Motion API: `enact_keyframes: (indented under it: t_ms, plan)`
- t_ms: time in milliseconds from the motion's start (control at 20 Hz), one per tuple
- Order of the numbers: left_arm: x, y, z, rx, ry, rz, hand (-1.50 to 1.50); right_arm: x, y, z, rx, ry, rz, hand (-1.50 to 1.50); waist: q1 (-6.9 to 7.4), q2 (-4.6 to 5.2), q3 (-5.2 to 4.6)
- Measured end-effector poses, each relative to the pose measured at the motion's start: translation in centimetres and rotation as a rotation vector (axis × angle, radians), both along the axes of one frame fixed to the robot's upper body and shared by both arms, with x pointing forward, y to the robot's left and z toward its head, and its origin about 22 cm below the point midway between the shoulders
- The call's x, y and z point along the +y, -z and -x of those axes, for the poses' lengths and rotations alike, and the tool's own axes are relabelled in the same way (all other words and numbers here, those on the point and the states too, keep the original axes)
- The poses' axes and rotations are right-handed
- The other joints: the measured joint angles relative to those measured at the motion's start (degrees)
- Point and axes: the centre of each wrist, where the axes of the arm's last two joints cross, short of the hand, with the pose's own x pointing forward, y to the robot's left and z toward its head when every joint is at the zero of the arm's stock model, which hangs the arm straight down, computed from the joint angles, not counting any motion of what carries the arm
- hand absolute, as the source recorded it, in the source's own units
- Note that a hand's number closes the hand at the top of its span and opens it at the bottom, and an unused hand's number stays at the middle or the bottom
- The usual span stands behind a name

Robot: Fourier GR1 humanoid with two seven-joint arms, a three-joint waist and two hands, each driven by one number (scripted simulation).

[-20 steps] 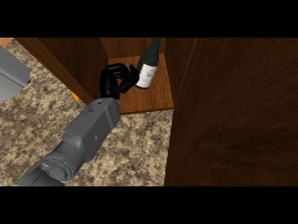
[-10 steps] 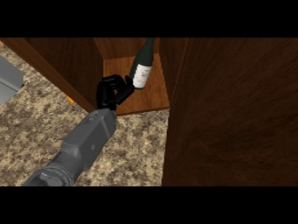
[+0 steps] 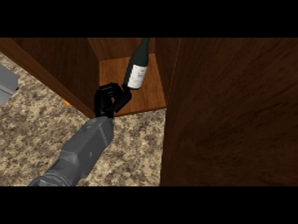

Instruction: Pick up the wine, place it into the cabinet and close the cabinet

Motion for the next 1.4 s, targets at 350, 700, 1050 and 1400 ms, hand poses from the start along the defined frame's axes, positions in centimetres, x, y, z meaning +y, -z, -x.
enact_keyframes:
  t_ms: [350,700,1050,1400]
  plan:
    - [-0.5,-0.8,-0.6,-0.016,-0.009,-0.022,1.5,-0.1,0.3,-0.2,0.009,-0.017,-0.002,-1.5,-0.39,0.14,0.0]
    - [-1.6,-2.9,-2.1,-0.034,-0.015,-0.026,1.5,-0.3,0.5,-0.3,0.01,-0.011,-0.01,-1.5,-0.21,0.11,0.05]
    - [-2.6,-5.0,-3.4,-0.049,-0.028,-0.034,1.5,-0.7,1.1,-0.3,0.021,0.004,-0.012,-1.5,-0.07,0.27,0.13]
    - [-3.9,-8.0,-5.2,-0.044,-0.035,-0.046,1.5,-1.0,1.1,-0.4,0.013,0.02,-0.015,-1.5,0.62,0.38,0.18]
